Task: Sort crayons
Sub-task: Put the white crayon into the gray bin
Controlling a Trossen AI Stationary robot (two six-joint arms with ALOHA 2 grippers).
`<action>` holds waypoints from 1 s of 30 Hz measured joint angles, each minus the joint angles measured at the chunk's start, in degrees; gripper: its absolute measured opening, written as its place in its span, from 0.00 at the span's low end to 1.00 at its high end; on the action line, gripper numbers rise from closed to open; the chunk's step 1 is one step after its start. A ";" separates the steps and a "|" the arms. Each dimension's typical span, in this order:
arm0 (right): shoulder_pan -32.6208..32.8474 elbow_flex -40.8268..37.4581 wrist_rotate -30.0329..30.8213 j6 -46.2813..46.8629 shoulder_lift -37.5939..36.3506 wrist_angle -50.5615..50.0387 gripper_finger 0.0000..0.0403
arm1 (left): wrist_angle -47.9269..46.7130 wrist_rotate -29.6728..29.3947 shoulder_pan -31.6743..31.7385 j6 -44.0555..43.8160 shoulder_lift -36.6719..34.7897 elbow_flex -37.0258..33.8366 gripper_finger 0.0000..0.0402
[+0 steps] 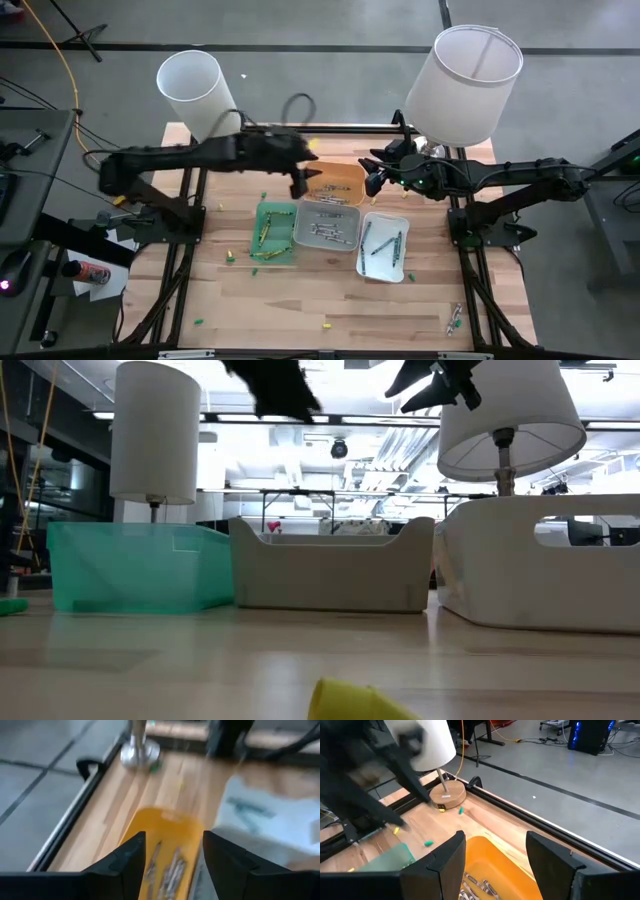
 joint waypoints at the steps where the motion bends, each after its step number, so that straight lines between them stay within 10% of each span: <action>1: 0.00 0.00 0.00 0.02 0.00 -0.05 0.50 | 0.13 0.35 -0.43 -0.77 -2.19 -0.23 0.46; 15: 0.00 0.00 -14.05 0.02 -0.02 -0.05 0.50 | 28.50 -6.47 -11.87 -13.28 -35.52 -32.12 0.46; 30: 0.00 0.00 -18.21 0.02 -0.02 -0.02 0.50 | 38.50 -8.95 -13.07 -16.15 -40.91 -40.28 0.46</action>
